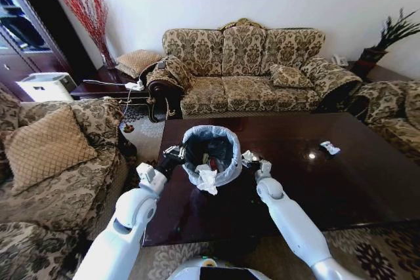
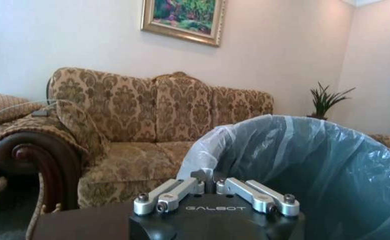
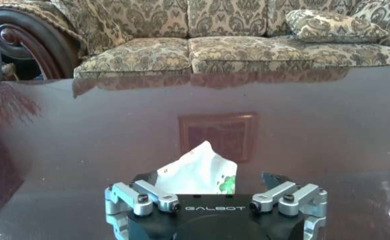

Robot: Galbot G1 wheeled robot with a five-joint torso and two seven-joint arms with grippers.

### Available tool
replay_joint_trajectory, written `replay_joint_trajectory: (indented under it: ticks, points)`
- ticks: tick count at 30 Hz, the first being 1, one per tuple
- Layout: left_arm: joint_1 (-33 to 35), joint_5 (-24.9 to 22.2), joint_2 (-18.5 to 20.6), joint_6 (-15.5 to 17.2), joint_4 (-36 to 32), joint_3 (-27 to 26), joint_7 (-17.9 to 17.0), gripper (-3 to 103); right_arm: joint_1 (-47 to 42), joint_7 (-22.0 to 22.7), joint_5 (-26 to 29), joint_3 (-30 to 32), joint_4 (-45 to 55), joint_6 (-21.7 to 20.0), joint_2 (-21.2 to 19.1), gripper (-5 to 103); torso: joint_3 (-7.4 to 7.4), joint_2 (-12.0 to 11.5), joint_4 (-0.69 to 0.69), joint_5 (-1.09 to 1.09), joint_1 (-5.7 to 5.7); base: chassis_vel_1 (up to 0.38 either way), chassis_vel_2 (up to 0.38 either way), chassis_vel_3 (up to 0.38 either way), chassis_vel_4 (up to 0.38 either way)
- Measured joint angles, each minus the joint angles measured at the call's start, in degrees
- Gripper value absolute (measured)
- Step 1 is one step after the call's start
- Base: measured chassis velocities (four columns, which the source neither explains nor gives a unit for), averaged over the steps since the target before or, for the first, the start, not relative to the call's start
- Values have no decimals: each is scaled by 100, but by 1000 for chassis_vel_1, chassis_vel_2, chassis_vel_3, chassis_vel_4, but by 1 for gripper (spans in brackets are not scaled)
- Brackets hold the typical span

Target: Move to the front of the table and place the trash on the table into the trash bin.

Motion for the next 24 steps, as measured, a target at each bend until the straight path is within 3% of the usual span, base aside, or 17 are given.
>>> replay_joint_trajectory:
  ticks: [3,4,10,11,14,15,17,18,20,22,23,24]
  points:
    - [-2,0,3,-6,0,-2,9,3,4,-23,0,-6,-45,23,7,97,0,0,0,0,0,0,0,0,0]
    - [-5,0,4,-9,0,-2,18,3,12,-40,-1,-12,-73,36,14,87,0,0,0,0,0,0,0,0,0]
    - [2,0,-6,-14,0,5,49,3,17,-64,-5,-14,-119,61,38,70,0,0,0,0,0,0,0,0,0]
    - [2,0,-6,-16,0,5,54,3,12,-65,-7,-12,-123,68,41,60,0,0,0,0,0,0,0,0,0]
    - [0,0,-5,-18,1,3,58,3,0,-66,-8,-11,-123,74,42,54,0,0,0,0,0,0,0,0,0]
    - [-7,0,-7,-19,3,3,71,3,-15,-69,-9,-4,-123,77,37,44,0,0,0,0,0,0,0,0,0]
    - [-8,2,-18,-21,6,4,82,3,-21,-73,-10,6,-123,79,35,33,0,0,0,0,0,0,0,0,0]
    - [-8,2,-18,-21,6,4,82,3,-21,-73,-10,6,-123,79,35,33,0,0,0,0,0,0,0,0,0]
    - [-2,6,-24,-27,7,8,92,3,-30,-78,-13,16,-123,80,35,22,0,0,0,0,0,0,0,0,0]
    - [3,7,-25,-30,7,9,98,3,-35,-82,-14,21,-123,80,35,22,0,0,0,0,0,0,0,0,0]
    - [6,11,-26,-34,7,9,106,3,-51,-99,-22,43,-124,83,38,11,0,0,0,0,0,0,0,0,0]
    - [6,11,-26,-35,7,9,107,3,-55,-101,-25,50,-126,87,40,11,0,0,0,0,0,0,0,0,0]
